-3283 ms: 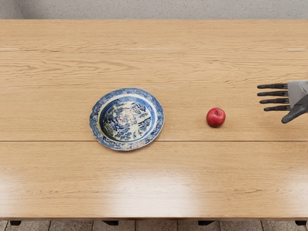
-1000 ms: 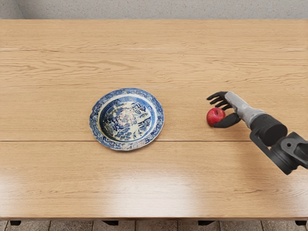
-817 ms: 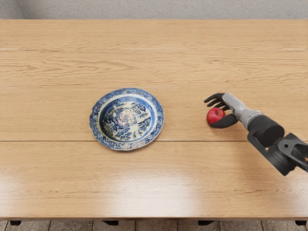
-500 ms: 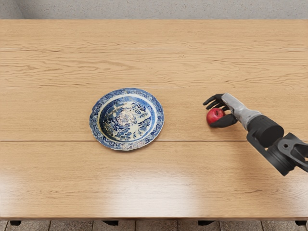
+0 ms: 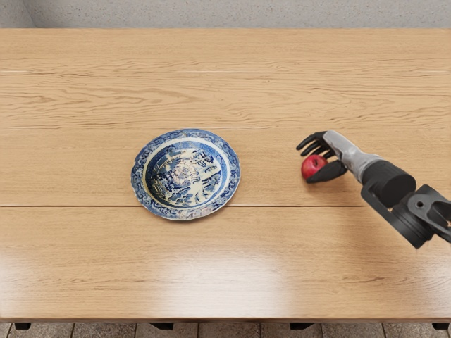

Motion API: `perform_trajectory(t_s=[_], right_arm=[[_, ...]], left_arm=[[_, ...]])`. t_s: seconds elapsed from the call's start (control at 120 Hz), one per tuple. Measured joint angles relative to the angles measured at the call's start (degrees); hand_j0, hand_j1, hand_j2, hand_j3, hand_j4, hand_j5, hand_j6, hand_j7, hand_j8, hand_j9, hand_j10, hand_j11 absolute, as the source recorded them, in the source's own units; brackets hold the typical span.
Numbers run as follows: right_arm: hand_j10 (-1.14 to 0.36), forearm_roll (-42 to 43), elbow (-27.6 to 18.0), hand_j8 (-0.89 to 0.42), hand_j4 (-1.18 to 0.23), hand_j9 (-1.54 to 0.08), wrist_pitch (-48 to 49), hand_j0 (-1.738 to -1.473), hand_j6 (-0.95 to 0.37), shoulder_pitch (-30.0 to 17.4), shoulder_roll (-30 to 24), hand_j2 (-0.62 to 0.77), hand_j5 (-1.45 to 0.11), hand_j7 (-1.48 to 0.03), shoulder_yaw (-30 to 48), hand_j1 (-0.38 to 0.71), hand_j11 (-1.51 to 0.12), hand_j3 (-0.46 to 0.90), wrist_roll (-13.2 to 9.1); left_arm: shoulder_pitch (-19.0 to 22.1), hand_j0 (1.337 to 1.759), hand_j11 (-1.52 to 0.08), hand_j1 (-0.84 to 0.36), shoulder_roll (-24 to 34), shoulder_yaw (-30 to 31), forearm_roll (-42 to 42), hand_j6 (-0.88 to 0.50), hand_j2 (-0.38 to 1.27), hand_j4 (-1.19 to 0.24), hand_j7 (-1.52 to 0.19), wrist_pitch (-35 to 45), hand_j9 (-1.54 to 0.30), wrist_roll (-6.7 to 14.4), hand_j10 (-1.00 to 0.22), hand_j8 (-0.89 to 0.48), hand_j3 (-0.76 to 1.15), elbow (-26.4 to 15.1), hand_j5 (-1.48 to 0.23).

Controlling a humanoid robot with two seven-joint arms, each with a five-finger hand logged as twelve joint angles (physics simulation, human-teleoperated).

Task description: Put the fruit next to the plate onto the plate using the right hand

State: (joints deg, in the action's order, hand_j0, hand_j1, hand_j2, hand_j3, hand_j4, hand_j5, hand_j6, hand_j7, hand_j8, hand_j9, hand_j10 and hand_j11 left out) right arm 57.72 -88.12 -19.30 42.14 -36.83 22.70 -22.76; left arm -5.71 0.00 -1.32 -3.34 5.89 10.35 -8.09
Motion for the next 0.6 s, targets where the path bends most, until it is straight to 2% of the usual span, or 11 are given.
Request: perform_trajectory(t_s=[0.15,0.6], right_arm=[[-0.46,-0.1,-1.0,-0.44,-0.51,-0.67,0.4,-1.658,-0.52,1.9,0.8,0.09,-0.68,-0.67,0.0,0.21,-0.67,0.0,-1.8],[-0.47,-0.3,-1.8,-0.45,-0.51,-0.67,0.6,-1.658,-0.51,6.9,9.0,0.12,-0.68,-0.67,0.0,0.21,-0.67,0.0,-7.3]], left_arm=[[0.0,1.658,-0.01,0.34,0.0,0.0,0.0,-0.01,0.0,-0.01,-0.01,0.0,-0.01,0.0,-0.01,-0.01,0.0,0.0,-0.01],[0.0,1.658,-0.01,0.34,0.0,0.0,0.0,-0.01,0.0,-0.01,-0.01,0.0,-0.01,0.0,-0.01,-0.01,0.0,0.0,-0.01]])
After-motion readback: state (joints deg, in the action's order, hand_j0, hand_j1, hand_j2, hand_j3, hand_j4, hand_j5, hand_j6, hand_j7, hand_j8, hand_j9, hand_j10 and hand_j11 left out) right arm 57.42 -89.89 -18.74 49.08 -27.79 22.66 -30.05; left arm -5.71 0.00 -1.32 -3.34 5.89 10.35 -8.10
